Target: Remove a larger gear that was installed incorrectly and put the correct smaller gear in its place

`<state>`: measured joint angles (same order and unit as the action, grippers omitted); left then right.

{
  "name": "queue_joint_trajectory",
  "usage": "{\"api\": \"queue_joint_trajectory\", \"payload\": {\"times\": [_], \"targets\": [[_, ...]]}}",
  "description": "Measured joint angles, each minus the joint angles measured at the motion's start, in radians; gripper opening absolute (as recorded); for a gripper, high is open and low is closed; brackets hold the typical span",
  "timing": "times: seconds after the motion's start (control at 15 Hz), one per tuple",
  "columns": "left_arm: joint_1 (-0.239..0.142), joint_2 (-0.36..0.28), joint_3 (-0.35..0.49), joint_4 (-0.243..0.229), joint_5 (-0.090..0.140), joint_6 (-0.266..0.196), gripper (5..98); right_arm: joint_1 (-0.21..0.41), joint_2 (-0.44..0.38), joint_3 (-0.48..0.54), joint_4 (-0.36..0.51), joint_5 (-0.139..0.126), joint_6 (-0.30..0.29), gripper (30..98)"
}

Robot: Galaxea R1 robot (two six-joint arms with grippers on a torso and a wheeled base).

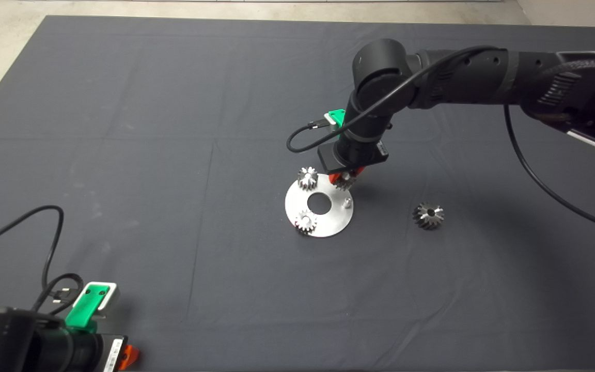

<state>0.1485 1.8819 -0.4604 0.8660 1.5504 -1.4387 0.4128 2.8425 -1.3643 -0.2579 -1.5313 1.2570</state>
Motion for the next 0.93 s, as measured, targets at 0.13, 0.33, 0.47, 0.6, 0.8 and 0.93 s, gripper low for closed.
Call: {"api": "queue_joint_trajectory", "payload": {"times": [0.13, 0.33, 0.47, 0.6, 0.8, 0.93], "targets": [[0.0, 0.0, 0.0, 0.0, 0.0, 0.0, 84.0, 0.0, 0.0, 0.0, 0.003, 0.001, 0.0, 34.8], [0.0, 0.0, 0.0, 0.0, 0.0, 0.0, 84.0, 0.0, -0.001, 0.0, 0.004, 0.001, 0.0, 34.8], [0.0, 0.0, 0.0, 0.0, -0.001, 0.0, 84.0, 0.0, -0.003, 0.0, 0.006, 0.001, 0.0, 34.8], [0.0, 0.0, 0.0, 0.0, 0.0, 0.0, 84.0, -0.009, -0.006, 0.0, 0.009, 0.001, 0.0, 34.8], [0.001, 0.001, 0.0, 0.0, 0.001, -0.005, 84.0, -0.032, -0.014, 0.0, 0.017, 0.001, 0.0, 34.8], [0.001, 0.003, 0.0, 0.002, 0.003, -0.006, 84.0, -0.033, -0.014, 0.0, 0.019, 0.001, 0.0, 34.8]]}}
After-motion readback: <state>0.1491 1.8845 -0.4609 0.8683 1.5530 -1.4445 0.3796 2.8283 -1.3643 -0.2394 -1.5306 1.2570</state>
